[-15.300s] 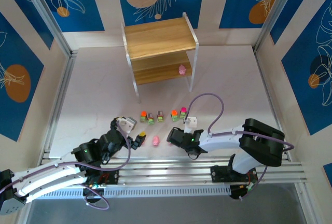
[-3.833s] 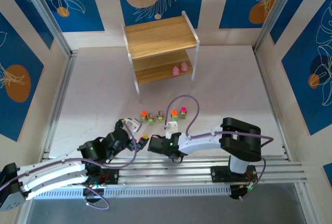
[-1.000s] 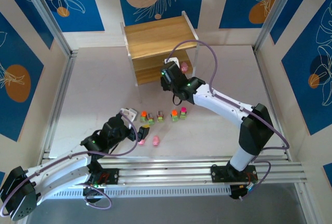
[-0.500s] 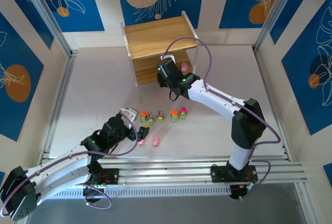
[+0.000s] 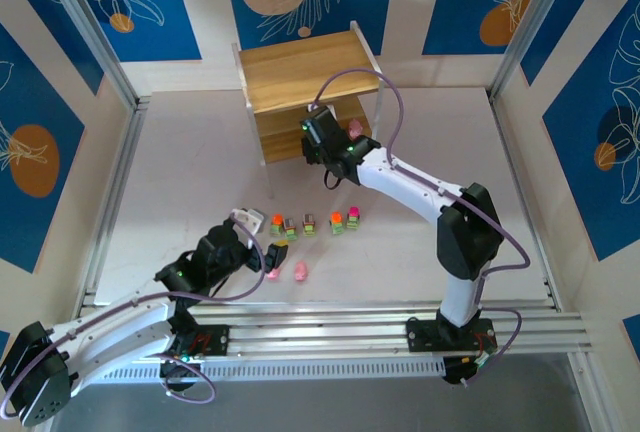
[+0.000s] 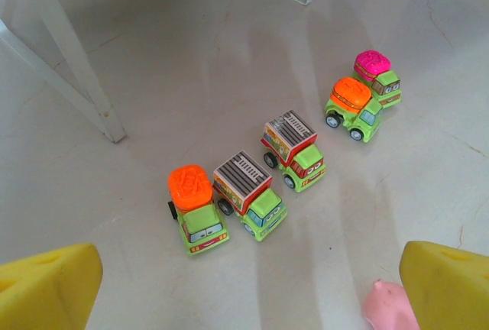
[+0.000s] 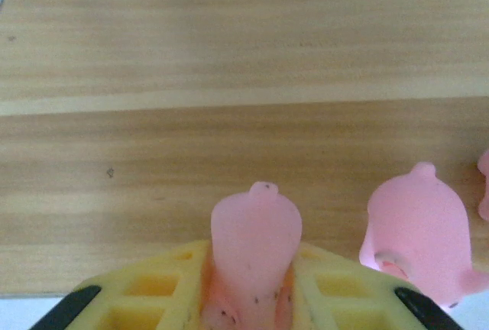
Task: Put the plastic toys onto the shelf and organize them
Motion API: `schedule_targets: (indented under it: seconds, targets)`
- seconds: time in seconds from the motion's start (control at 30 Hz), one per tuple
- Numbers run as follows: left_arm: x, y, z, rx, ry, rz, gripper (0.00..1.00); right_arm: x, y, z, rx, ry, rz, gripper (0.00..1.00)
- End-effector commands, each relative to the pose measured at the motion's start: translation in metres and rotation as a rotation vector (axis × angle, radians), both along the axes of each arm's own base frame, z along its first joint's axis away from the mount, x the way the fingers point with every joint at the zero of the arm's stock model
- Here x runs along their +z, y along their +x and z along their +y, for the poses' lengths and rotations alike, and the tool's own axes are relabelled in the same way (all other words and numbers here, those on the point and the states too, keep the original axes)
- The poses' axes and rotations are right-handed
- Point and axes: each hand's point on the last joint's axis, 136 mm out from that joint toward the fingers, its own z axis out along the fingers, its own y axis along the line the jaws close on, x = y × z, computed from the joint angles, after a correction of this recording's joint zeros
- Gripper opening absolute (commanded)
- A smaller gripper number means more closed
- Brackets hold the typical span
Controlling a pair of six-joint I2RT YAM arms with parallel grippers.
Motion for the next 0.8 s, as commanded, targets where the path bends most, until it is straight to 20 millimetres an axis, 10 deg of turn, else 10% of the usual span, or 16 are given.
schedule_targets:
  seconds: [0.0,0.77]
  targets:
    - [0.001,0.000,0.000,-0.002,-0.023,-0.001,1.00,0.008,0.011,0.005,0.009,0.007,-0.020,0.28]
    - [0.000,0.000,-0.001,-0.010,-0.024,0.003,1.00,-0.010,0.025,0.003,-0.022,-0.016,-0.026,0.31]
